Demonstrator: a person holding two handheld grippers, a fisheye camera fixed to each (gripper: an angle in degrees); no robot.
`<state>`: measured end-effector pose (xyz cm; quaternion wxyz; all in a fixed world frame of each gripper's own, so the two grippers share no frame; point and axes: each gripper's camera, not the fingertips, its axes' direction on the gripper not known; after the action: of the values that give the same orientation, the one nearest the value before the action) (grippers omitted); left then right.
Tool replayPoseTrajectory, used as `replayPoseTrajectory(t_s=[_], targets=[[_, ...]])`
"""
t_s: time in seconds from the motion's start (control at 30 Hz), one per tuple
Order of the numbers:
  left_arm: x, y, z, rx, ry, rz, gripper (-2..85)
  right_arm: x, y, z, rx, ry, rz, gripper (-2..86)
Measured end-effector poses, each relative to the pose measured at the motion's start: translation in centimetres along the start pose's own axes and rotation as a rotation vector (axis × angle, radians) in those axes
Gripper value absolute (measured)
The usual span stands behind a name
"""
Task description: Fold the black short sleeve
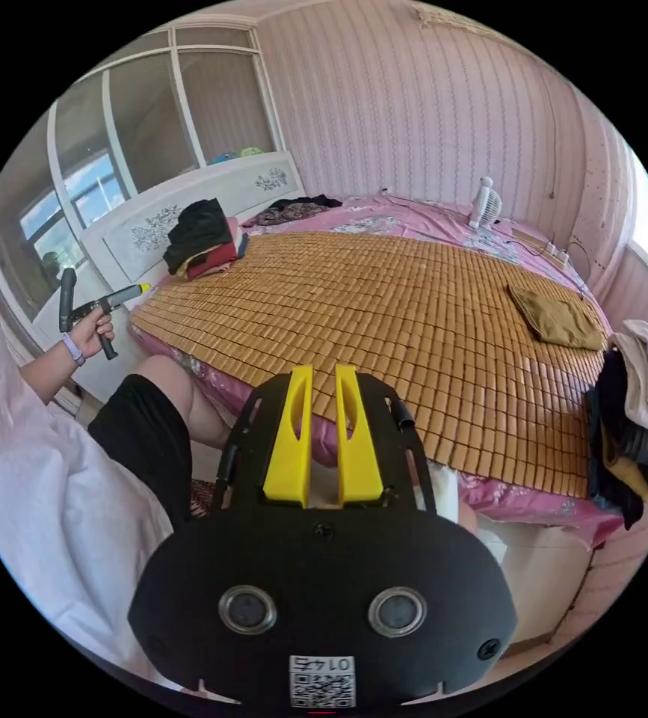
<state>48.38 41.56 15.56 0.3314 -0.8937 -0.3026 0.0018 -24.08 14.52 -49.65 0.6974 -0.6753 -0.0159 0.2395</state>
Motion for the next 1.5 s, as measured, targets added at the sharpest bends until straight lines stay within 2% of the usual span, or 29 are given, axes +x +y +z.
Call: replayPoseTrajectory(t_s=[0.13,0.33,0.43,0.67,0.8,0.9,0.97,1.07,1.13,1.2,1.27,1.37,1.43,1.5], targets=[[-6.0,5.5,-3.9,0.047,-0.072,-0.104,5.6,-5.4,-7.1,3.3,-0.024,-0.188,-0.136,6.4],[-14.3,11.2,-5.7,0.087,-0.140,-0.252,6.5,-12.2,-17.1,9.6,-0.114,-0.265,-0.354,8.3],[-18.3,12.2,-4.7,0.095,-0.169,-0.298,7.8,-14.6,-23.1,13.6,-0.170,-0.307,-0.462,7.6],[-26.7,8.4,0.1,0.149,-0.165,-0.342,10.9,-18.1,-38.3,25.5,-0.209,-0.339,-0.520,8.8],[-31.2,2.3,5.3,0.177,-0.207,-0.306,12.1,-20.1,-49.5,35.2,-0.194,-0.314,-0.445,12.5],[-34.0,-2.5,9.2,0.191,-0.279,-0.298,13.6,-22.7,-56.5,41.5,-0.135,-0.210,-0.401,15.8],[-35.7,-5.1,11.5,0.167,-0.288,-0.331,13.3,-24.1,-60.5,44.6,-0.096,-0.246,-0.336,16.2],[-37.3,-7.1,14.8,0.096,-0.287,-0.363,6.8,-26.0,-66.1,49.8,-0.120,-0.346,-0.188,13.6],[-36.9,-7.1,16.1,0.076,-0.337,-0.306,3.6,-26.8,-68.5,52.8,-0.224,-0.448,-0.094,6.1],[-36.3,-6.8,15.7,0.077,-0.326,-0.275,1.0,-26.7,-68.9,52.0,-0.233,-0.573,-0.032,2.7],[-35.3,-6.0,14.2,0.107,-0.290,-0.249,0.0,-26.4,-68.4,49.2,-0.194,-0.665,-0.065,1.8],[-30.8,-2.8,10.2,0.191,-0.118,-0.153,-0.8,-23.3,-65.4,41.4,-0.132,-0.717,-0.155,1.1],[-24.9,1.2,8.0,0.176,0.036,-0.095,-0.8,-18.4,-60.6,34.7,-0.105,-0.757,-0.174,1.2],[-20.3,3.9,7.3,0.153,0.179,-0.122,-0.8,-14.7,-55.9,30.3,-0.131,-0.670,-0.217,1.4]])
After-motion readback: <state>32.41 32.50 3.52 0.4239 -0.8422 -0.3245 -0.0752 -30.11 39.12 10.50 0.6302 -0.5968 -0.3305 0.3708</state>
